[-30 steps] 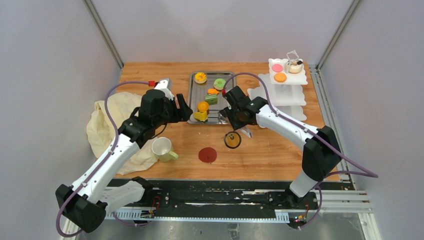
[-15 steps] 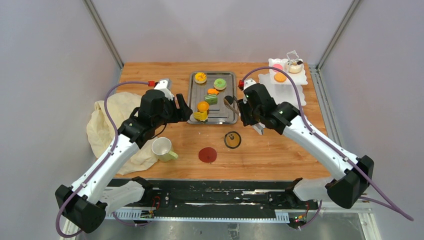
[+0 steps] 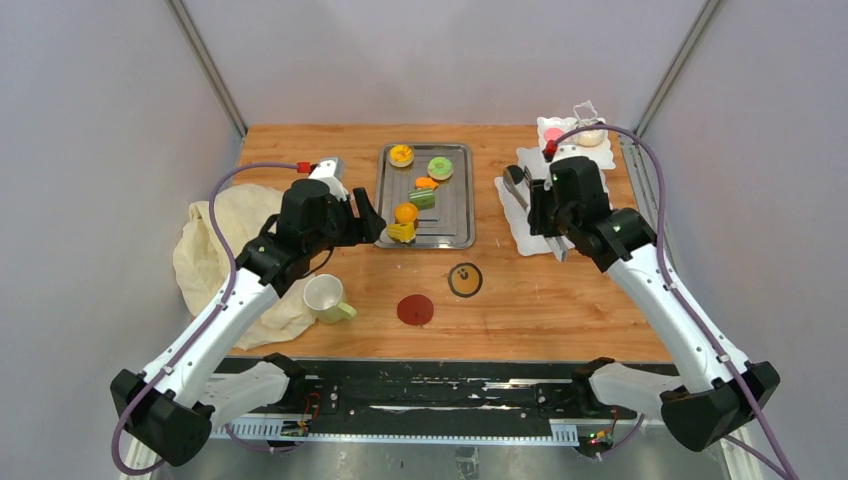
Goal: Serve the afternoon tea
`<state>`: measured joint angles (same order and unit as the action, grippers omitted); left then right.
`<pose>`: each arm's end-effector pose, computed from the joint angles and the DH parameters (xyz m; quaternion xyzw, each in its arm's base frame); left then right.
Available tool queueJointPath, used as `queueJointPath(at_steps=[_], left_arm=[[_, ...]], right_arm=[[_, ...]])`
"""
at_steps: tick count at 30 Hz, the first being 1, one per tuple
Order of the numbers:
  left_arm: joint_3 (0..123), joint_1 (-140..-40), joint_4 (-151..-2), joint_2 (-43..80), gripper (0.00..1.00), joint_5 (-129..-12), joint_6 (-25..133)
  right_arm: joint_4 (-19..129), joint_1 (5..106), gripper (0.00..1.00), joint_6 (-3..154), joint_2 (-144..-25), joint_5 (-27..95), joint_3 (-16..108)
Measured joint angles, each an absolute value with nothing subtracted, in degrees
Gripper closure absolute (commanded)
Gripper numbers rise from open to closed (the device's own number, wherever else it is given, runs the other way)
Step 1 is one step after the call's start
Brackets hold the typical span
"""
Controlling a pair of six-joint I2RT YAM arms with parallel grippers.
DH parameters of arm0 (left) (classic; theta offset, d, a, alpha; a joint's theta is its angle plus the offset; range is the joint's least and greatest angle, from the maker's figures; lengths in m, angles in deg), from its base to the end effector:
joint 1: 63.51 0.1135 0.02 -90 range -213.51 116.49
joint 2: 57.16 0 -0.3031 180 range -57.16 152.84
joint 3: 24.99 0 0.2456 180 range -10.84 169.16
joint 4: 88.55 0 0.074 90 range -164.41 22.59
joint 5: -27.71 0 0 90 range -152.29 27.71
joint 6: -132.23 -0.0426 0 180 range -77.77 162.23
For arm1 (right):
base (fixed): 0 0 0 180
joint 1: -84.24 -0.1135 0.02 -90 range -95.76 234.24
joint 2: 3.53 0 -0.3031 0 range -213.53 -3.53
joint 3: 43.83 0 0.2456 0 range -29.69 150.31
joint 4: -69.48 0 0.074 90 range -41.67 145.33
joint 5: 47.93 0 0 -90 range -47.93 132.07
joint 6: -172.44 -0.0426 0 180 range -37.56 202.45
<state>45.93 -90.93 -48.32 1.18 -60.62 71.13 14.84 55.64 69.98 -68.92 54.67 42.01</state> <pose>0.1815 -0.0928 0.3709 -0.0186 0.8553 -0.2333 0.4622 0.1972 0.0969 0.4099 -0.0725 0.8769 0.0723 0.4696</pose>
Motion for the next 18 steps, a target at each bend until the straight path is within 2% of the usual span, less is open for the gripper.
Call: queueJointPath(at_steps=[13,18], left_arm=[[45.9,-90.9,-48.4,1.9,0.28,-60.8,71.1],[45.9,-90.9,-48.5,2.3,0.28,-60.8,71.1]], right_arm=[[17.8,66.7,0.83,68.0,-70.4,51.2,38.3],[19.7,66.8,0.76,66.9,-70.5,52.3,37.8]])
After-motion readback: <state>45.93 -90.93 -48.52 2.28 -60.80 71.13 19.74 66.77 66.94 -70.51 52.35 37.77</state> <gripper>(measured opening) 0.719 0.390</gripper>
